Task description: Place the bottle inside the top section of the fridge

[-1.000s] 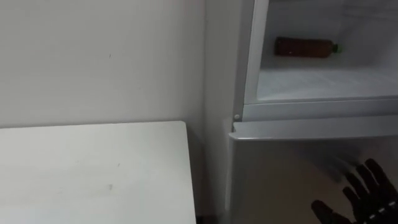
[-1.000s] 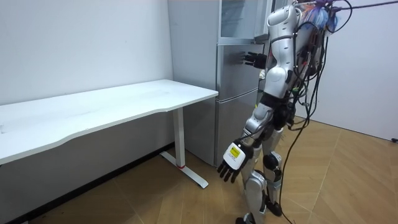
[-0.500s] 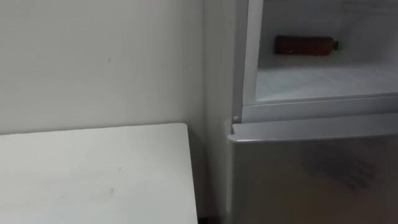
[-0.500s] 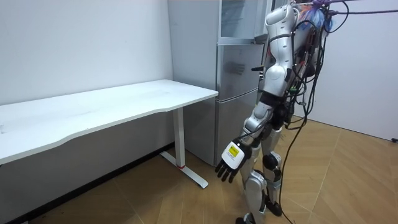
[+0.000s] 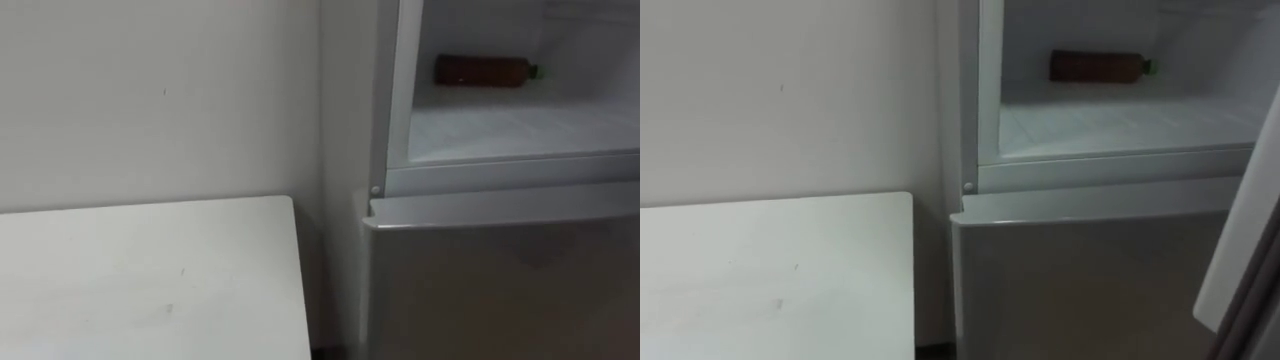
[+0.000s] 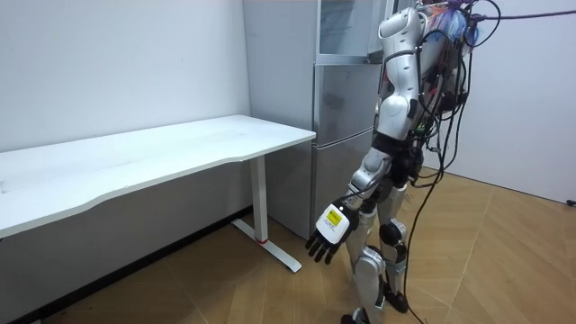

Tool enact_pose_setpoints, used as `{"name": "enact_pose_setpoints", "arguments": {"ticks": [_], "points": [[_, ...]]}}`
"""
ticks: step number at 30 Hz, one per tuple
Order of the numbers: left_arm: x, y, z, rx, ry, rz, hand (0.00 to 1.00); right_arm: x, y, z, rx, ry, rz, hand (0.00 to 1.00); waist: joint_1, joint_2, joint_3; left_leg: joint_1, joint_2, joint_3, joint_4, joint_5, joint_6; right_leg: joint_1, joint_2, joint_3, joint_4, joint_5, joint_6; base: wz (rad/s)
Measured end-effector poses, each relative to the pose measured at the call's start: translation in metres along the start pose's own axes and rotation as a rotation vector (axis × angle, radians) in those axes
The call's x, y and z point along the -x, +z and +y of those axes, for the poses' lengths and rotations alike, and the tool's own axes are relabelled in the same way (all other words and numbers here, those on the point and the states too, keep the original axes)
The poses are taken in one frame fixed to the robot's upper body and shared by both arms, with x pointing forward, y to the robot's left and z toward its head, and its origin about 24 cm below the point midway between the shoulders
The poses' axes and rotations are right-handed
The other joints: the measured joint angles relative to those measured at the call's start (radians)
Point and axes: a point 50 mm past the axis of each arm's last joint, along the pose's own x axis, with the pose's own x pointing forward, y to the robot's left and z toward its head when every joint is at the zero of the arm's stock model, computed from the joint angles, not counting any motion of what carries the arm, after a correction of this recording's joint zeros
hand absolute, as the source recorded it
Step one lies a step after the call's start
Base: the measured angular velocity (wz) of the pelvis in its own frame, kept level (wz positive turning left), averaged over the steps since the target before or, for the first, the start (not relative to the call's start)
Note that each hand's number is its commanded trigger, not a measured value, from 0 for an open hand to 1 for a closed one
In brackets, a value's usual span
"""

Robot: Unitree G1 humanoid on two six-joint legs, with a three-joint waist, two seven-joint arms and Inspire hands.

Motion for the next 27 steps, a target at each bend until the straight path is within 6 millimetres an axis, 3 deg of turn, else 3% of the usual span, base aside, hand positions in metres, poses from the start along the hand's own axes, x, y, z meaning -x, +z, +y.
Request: {"name": "enact_pose_setpoints", "arguments": {"ticks": [9,13,22,27], "points": [[0.0,-0.002,0.007,0.039,0.022,0.003,0.0,-0.008,0.058,-0.008,-0.224,-0.204,-0.203,0.0,-0.015,-0.009,-0.0004,0.001,-0.005,-0.002,-0.014,0.001,0.0,0.0,-0.003,-0.011,-0.001,-0.002,0.002,0.01],[0.0,-0.003,0.012,0.067,0.045,0.005,0.0,-0.01,0.082,-0.008,-0.318,-0.245,-0.286,0.0,-0.015,-0.033,-0.001,0.002,-0.007,-0.001,-0.014,0.001,0.0,0.001,-0.003,-0.007,-0.001,-0.003,0.004,0.0],[0.0,-0.004,0.021,0.103,0.066,0.009,0.0,-0.002,0.133,-0.006,-0.485,-0.283,-0.488,0.0,-0.02,-0.064,0.0009,-0.002,-0.016,-0.012,-0.014,0.0,0.0,0.001,-0.015,-0.027,-0.001,-0.014,0.012,0.06],[0.0,-0.01,0.019,0.074,0.054,0.042,0.0,0.005,0.163,0.006,-0.518,-0.228,-0.642,0.0,-0.016,-0.064,-0.0006,-0.001,-0.016,-0.013,-0.014,0.0,0.0,0.004,-0.014,-0.028,-0.001,-0.014,0.011,0.01]]}}
